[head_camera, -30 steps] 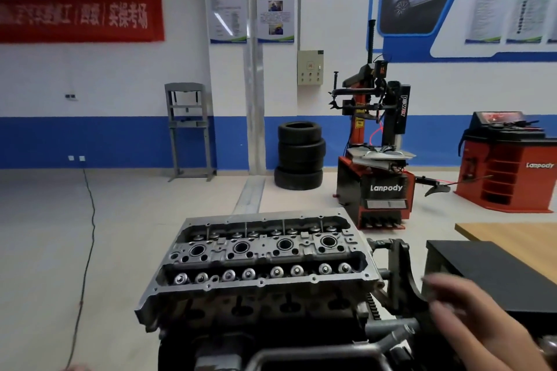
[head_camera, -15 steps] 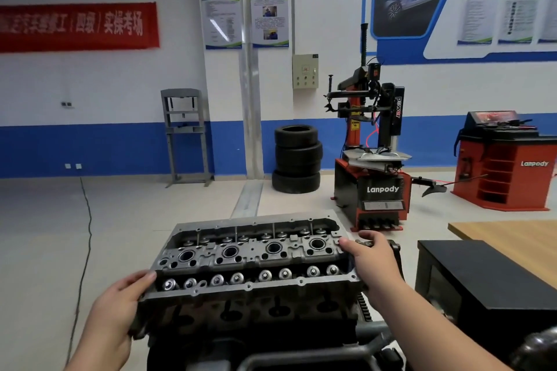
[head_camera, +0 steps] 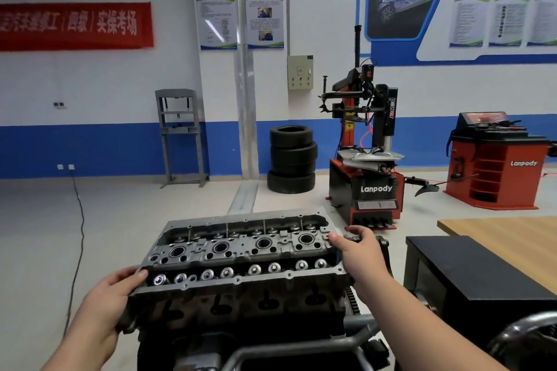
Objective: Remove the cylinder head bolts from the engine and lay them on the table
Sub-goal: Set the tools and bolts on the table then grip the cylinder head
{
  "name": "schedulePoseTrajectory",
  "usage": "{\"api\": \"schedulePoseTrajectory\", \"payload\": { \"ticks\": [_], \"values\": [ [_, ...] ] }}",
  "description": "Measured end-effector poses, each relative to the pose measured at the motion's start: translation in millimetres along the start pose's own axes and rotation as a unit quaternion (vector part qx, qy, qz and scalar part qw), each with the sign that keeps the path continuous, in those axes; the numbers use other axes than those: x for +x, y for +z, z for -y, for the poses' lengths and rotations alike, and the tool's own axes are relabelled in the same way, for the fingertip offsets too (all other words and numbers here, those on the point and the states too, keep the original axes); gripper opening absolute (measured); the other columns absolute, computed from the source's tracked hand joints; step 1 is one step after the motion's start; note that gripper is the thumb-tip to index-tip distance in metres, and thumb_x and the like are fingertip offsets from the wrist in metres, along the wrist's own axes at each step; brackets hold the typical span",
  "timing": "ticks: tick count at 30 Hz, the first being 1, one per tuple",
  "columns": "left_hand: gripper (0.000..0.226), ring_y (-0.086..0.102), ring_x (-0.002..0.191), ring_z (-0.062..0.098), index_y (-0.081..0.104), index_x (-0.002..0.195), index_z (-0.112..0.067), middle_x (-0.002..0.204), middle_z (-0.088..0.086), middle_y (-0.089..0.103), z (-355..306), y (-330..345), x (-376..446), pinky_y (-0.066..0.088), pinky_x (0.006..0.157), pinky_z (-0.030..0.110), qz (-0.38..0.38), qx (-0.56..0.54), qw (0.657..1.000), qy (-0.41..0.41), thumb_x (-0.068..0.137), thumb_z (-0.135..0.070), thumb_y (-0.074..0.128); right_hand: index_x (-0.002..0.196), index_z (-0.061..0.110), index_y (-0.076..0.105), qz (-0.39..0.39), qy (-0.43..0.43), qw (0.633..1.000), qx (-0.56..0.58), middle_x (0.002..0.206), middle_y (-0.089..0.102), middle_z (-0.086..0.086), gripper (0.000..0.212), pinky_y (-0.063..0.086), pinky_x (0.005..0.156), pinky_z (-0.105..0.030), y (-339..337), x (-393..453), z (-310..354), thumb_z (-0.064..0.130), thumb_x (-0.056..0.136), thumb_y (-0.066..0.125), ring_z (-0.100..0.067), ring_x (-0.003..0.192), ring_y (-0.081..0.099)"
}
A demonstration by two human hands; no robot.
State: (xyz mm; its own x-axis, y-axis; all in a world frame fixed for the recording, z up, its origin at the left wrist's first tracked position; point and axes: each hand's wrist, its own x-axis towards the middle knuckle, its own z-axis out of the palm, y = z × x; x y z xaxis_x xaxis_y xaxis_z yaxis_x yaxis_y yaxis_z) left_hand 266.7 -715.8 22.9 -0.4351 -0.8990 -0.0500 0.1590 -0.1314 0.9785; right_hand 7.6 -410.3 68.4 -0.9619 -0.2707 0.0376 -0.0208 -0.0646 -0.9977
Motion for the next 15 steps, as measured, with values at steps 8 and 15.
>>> {"api": "schedulePoseTrajectory", "payload": {
  "ticks": [8, 15],
  "values": [
    [0.005, 0.067, 0.051, 0.02, 0.065, 0.099, -0.012, 0.079, 0.011, 0.072, -4, 0, -7, 0.042, 0.032, 0.022, 0.012, 0.029, 0.999, 0.014, 0.099, -0.007, 0.065, 0.152, 0.02, 0.032, -0.018, 0.021, 0.999, 0.043, 0.148, 0.046, -0.012, 0.084, 0.044, 0.107, -0.056, 1, 2, -3, 0.03, 0.084, 0.08, -0.035, 0.128, 0.051],
    [0.036, 0.065, 0.081, 0.032, 0.067, 0.102, -0.014, 0.096, 0.012, 0.07, -16, -19, 9, 0.051, 0.069, 0.041, 0.089, -0.072, 0.987, -0.112, 0.101, -0.049, 0.058, 0.132, 0.018, 0.047, -0.007, 0.038, 0.998, 0.053, 0.127, 0.059, -0.016, 0.058, 0.049, 0.099, -0.059, 1, 4, -6, 0.025, 0.085, 0.079, -0.037, 0.114, 0.06]
  ]
}}
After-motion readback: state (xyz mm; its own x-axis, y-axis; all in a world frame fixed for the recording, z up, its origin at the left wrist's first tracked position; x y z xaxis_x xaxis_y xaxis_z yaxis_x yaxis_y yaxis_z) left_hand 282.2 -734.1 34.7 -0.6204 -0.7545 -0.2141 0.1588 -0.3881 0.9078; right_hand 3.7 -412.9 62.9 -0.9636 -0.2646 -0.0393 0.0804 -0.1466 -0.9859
